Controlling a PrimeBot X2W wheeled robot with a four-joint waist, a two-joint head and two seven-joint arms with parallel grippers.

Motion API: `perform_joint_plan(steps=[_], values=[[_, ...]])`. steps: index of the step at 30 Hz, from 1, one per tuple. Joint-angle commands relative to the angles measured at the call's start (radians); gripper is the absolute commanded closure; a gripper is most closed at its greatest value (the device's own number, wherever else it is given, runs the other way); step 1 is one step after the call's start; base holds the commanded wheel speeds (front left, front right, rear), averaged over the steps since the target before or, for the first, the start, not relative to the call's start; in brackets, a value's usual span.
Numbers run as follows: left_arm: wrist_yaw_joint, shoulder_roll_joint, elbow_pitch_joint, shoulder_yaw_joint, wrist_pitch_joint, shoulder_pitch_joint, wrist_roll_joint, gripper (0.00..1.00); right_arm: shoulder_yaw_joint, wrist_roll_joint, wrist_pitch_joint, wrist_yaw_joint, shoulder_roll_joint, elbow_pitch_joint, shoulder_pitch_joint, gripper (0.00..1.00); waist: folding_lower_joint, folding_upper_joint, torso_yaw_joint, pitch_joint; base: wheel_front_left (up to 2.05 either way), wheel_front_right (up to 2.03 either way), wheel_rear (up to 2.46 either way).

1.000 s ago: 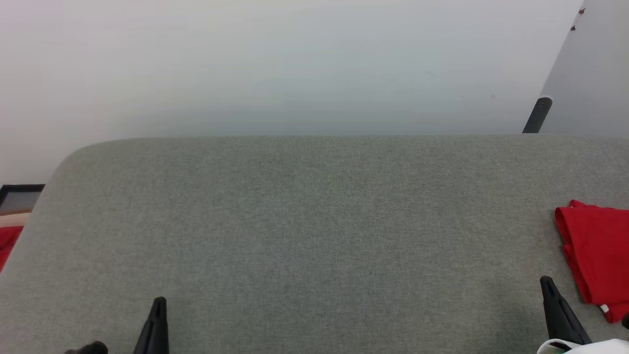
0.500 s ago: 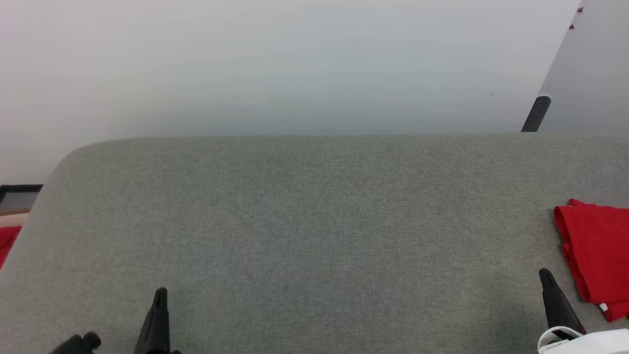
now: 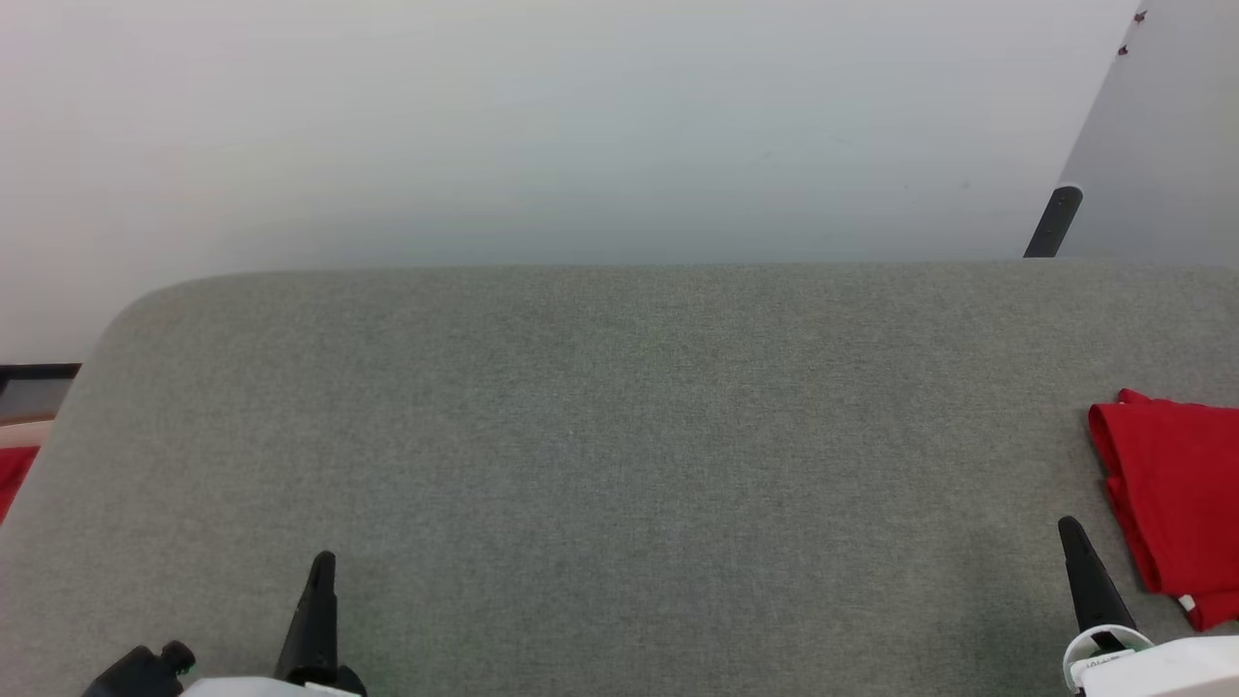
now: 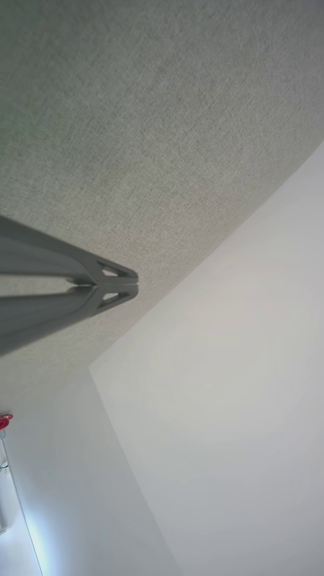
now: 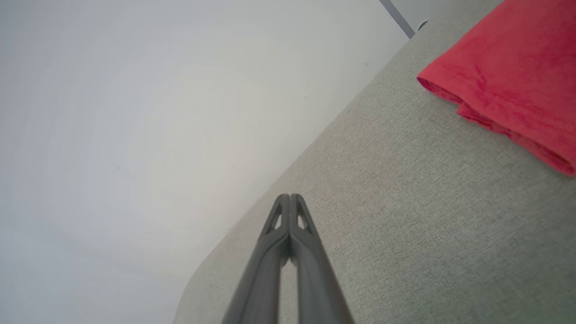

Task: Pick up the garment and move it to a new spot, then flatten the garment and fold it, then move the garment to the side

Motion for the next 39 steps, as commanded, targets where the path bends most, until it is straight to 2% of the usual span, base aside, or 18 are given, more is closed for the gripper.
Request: perform_joint_plan(steps=[1,39], values=[[-0.008,0.002,-0.004,0.006,0.009,-0.024,-0.037,1.00,-0.005,0.037,0.007,0.000,0.000,-0.003,-0.027,1.00,0.0000,0.0000,0.000,0.000,0.00,0.00,0.00],[-0.011,-0.021,0.062,0.022,0.108,-0.110,-0.389,1.00,-0.021,0.363,0.058,0.000,0.023,0.071,-0.091,1.00,0.0000,0.0000,-0.010,0.006,0.00,0.00,0.00]])
